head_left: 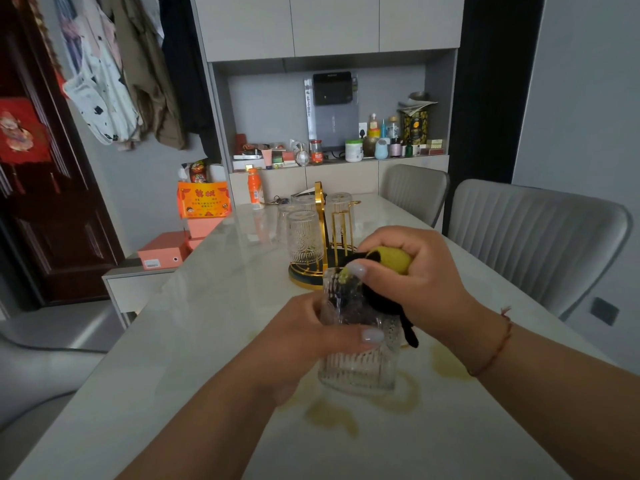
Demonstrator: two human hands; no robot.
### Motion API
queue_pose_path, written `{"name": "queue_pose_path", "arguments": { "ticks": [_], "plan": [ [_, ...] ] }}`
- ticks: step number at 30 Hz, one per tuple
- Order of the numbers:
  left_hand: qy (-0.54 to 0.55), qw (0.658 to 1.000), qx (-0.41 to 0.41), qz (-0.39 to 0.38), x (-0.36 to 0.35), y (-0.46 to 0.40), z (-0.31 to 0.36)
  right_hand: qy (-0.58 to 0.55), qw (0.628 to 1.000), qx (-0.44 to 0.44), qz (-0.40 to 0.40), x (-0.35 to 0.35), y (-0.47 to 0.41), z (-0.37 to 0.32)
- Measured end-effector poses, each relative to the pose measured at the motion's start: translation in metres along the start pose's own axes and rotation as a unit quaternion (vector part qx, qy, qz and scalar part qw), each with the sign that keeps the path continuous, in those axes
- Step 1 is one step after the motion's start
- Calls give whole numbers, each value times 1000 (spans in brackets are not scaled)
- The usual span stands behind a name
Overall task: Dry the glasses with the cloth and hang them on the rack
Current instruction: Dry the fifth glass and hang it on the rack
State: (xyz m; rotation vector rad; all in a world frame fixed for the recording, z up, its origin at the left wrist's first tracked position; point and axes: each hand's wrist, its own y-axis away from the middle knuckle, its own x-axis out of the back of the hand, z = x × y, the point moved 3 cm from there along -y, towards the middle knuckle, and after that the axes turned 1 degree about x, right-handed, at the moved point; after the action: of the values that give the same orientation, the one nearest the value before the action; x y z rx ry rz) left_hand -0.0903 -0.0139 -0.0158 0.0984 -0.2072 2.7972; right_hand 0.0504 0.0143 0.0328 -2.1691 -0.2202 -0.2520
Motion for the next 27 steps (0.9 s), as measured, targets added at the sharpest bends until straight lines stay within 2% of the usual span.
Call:
{"name": "queue_pose_path", "arguments": {
  "ticks": [3,5,9,13,15,17,20,24,27],
  "plan": [
    [101,993,29,-60,-1,2,-8,-67,996,-47,38,0,4,3],
    [146,986,33,-70,-1,4,-12,-84,986,-102,102,1,6,4],
    [163,986,17,39,9,6,-12,-168,925,-235,247,6,11,10],
    [194,963,-76,170,23,3,-2,-292,821,-363,331,-3,41,17],
    [163,954,-119,222,27,2,0,-343,787,-392,330,-20,61,13],
    [116,949,-138,259,24,5,1,-377,777,-393,316,-37,74,9],
    [64,949,-173,254,9,9,-2,-426,772,-384,275,-54,76,5],
    [3,943,-205,262,2,19,1,-510,716,-405,252,-58,71,5],
    [-17,937,-204,281,13,19,4,-544,698,-412,214,-62,76,1]
  ]
}}
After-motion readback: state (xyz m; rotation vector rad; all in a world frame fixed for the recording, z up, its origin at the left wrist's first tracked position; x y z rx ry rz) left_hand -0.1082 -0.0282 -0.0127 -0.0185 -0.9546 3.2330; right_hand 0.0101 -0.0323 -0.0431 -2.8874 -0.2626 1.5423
